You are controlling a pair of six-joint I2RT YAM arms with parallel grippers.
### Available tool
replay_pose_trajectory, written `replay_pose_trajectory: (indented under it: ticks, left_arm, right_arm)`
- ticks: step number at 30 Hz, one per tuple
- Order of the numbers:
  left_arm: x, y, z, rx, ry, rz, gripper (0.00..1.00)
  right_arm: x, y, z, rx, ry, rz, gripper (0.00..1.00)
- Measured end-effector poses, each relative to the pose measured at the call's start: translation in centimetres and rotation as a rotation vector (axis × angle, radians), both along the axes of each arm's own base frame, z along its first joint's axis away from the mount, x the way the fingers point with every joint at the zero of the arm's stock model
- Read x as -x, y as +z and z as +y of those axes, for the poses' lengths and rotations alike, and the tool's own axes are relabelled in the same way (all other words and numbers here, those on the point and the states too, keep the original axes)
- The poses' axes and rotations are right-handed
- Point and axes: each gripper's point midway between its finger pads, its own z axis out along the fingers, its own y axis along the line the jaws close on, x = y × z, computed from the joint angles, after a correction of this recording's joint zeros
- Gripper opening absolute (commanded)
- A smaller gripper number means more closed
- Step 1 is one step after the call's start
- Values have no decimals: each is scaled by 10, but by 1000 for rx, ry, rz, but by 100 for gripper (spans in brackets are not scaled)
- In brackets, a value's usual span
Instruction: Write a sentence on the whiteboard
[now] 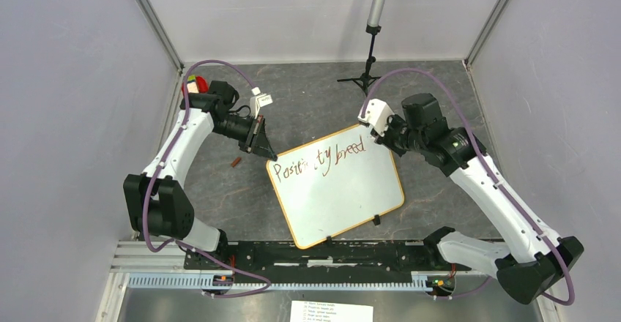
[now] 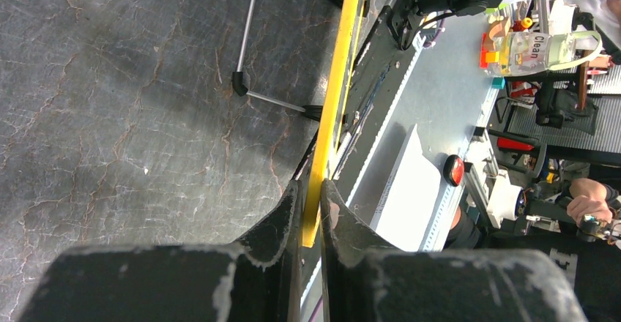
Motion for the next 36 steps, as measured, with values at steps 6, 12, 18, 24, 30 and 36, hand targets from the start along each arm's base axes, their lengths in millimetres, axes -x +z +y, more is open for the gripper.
replay_pose_trajectory:
  ticks: [6, 12, 18, 24, 30, 36]
  left_arm:
    - [0, 0, 0, 0, 0, 0, 2]
    - [0, 0, 0, 0, 0, 0, 2]
    - [0, 0, 0, 0, 0, 0, 2]
    - [0, 0, 0, 0, 0, 0, 2]
    - [0, 0, 0, -1, 0, 0, 2]
    - [0, 0, 0, -2, 0, -1, 2]
  right_arm:
    - [-3, -3, 0, 10, -8, 4, 0]
    - [-7, -6, 1, 15, -10, 8, 0]
    - [-13, -6, 3, 16, -18, -2, 0]
    - [-16, -12, 5, 23, -16, 13, 0]
    - [-14, -13, 9, 13, 6, 23, 0]
    - [-11, -19, 11, 18, 33, 34, 0]
